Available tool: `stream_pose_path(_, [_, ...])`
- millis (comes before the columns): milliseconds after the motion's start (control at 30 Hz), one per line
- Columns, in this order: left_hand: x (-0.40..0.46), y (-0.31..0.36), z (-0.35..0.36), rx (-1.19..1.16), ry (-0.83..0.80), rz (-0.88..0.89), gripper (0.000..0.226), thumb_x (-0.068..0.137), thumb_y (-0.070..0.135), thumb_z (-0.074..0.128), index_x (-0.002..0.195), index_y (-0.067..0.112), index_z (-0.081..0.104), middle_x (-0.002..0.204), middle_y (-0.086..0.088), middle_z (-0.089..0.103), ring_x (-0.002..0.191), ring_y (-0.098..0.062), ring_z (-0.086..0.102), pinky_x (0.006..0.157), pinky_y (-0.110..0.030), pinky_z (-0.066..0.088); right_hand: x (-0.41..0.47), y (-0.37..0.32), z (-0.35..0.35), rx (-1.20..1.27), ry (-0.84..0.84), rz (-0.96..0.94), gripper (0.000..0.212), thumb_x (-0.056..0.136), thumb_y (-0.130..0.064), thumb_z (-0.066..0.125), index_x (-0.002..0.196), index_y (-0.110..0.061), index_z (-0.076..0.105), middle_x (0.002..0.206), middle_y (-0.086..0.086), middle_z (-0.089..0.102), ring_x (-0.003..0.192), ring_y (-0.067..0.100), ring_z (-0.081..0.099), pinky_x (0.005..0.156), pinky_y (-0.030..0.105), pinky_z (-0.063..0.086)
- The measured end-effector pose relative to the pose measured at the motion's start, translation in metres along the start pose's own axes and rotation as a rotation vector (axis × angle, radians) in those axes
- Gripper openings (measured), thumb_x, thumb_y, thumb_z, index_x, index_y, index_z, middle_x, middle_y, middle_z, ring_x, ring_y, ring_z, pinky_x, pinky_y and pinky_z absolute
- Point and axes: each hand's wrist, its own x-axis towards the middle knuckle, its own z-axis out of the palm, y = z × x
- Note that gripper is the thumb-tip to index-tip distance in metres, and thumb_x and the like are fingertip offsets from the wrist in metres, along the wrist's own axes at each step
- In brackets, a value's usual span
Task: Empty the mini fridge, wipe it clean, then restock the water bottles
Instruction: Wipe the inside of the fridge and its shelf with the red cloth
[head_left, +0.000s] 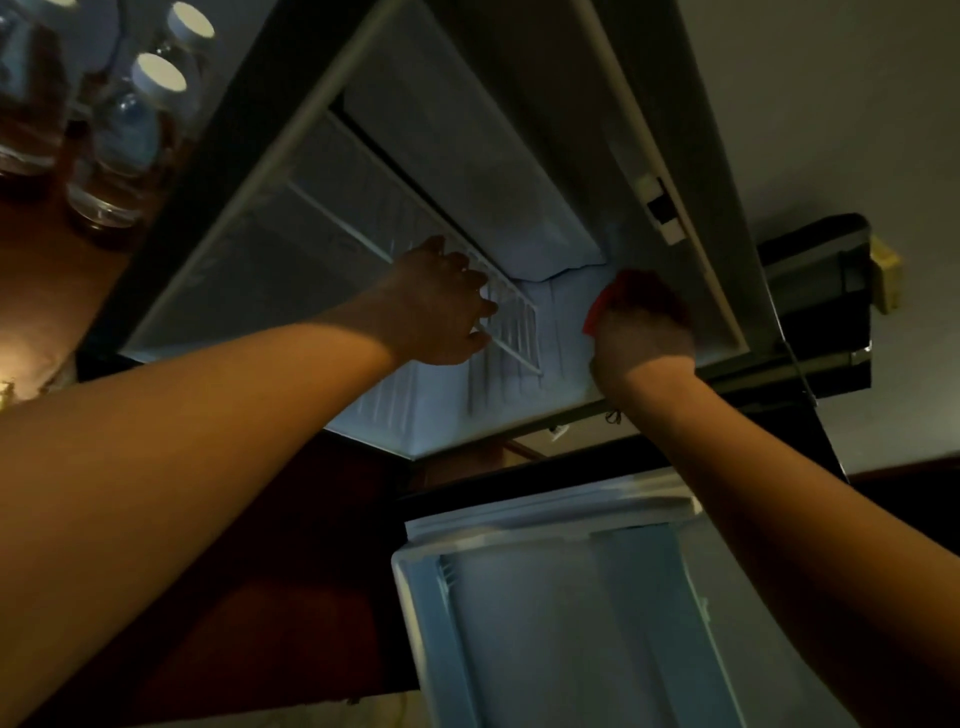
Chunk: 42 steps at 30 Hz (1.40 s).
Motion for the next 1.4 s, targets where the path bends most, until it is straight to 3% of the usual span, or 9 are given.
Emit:
stream_pose_path(233, [-0.001,0.002,-0.005,0.003,-0.019,-0.01,0.057,0.102,0.058,0.023,0.153,0.035,0.032,0.163,0.0,0.026,0.149,-0.025,0.021,0.123,-0.046,0.01,0.006,0.017,-0.013,-0.052,0.065,0.003,0.054,0.092,-0.03,0.06,0.137,-0.004,0.044,0.132,0.02,0.046,0.116,0.038,0.053,0.088,0.044,0.053])
stream_pose_path(467, [0.001,0.003,-0.001,0.018,0.001,-0.005,0.057,0.102,0.058,0.024,0.153,0.036,0.033,0.161,-0.001,0.029,0.148,-0.027,0.025,0.122,-0.048,0.014,0.011,-0.025,0.023,0.088,0.107,-0.078,0.04,0.096,-0.021,0.04,0.13,-0.006,0.052,0.134,0.017,0.048,0.125,0.033,0.046,0.106,0.043,0.035])
stream_pose_path(567, [0.003,0.003,0.0,0.022,-0.019,-0.014,0.057,0.102,0.059,0.023,0.154,0.036,0.029,0.163,-0.001,0.025,0.149,-0.027,0.021,0.122,-0.048,0.011,0.007,-0.039,0.041,0.098,0.107,-0.161,0.06,0.083,-0.026,0.021,0.127,0.0,0.053,0.136,0.019,0.046,0.129,0.038,0.04,0.111,0.049,0.029])
stream_pose_path(733, [0.003,0.003,-0.001,0.023,-0.02,-0.016,0.057,0.102,0.059,0.024,0.154,0.036,0.029,0.163,-0.001,0.026,0.149,-0.027,0.022,0.122,-0.048,0.013,0.008,-0.026,0.026,0.007,0.072,-0.173,0.041,0.089,-0.023,0.055,0.129,-0.01,0.055,0.135,0.013,0.047,0.128,0.032,0.043,0.11,0.045,0.036])
stream_pose_path(900, [0.0,0.002,-0.002,0.018,-0.001,-0.009,0.057,0.102,0.058,0.025,0.153,0.034,0.032,0.162,-0.002,0.028,0.148,-0.027,0.024,0.121,-0.048,0.016,0.024,0.001,0.01,-0.007,0.108,-0.036,0.055,0.09,-0.029,0.056,0.14,-0.009,0.044,0.138,0.019,0.045,0.124,0.035,0.049,0.103,0.045,0.044])
stream_pose_path(1067, [-0.001,0.003,-0.004,-0.007,-0.012,-0.019,0.056,0.102,0.058,0.024,0.154,0.036,0.031,0.163,-0.001,0.023,0.15,-0.026,0.02,0.122,-0.048,0.012,0.029,0.013,-0.001,0.068,0.12,0.076,0.045,0.1,-0.025,0.05,0.14,-0.006,0.041,0.131,0.02,0.053,0.114,0.034,0.057,0.091,0.041,0.051])
stream_pose_path(1200, [-0.001,0.003,-0.003,0.002,0.004,-0.012,0.056,0.102,0.058,0.024,0.153,0.035,0.032,0.163,-0.001,0.025,0.149,-0.026,0.022,0.122,-0.048,0.013,0.037,0.008,0.006,0.207,0.17,-0.008,0.036,0.103,-0.017,0.036,0.133,-0.003,0.047,0.127,0.021,0.056,0.113,0.039,0.056,0.092,0.048,0.046])
stream_pose_path(1300, [0.0,0.004,-0.002,0.011,0.014,-0.011,0.057,0.101,0.06,0.026,0.152,0.036,0.035,0.161,-0.001,0.029,0.148,-0.026,0.024,0.121,-0.048,0.015,0.035,-0.007,0.009,0.224,0.18,0.077,0.046,0.104,-0.023,0.035,0.143,0.001,0.035,0.141,0.026,0.044,0.128,0.039,0.046,0.105,0.046,0.039])
stream_pose_path(1400, [0.002,0.003,0.001,0.005,0.027,-0.013,0.056,0.101,0.06,0.027,0.15,0.036,0.038,0.159,-0.001,0.034,0.146,-0.026,0.029,0.12,-0.047,0.019,0.027,-0.027,0.026,0.076,0.132,-0.006,0.064,0.103,-0.028,0.031,0.152,0.005,0.006,0.158,0.027,0.01,0.147,0.04,0.013,0.12,0.049,0.016])
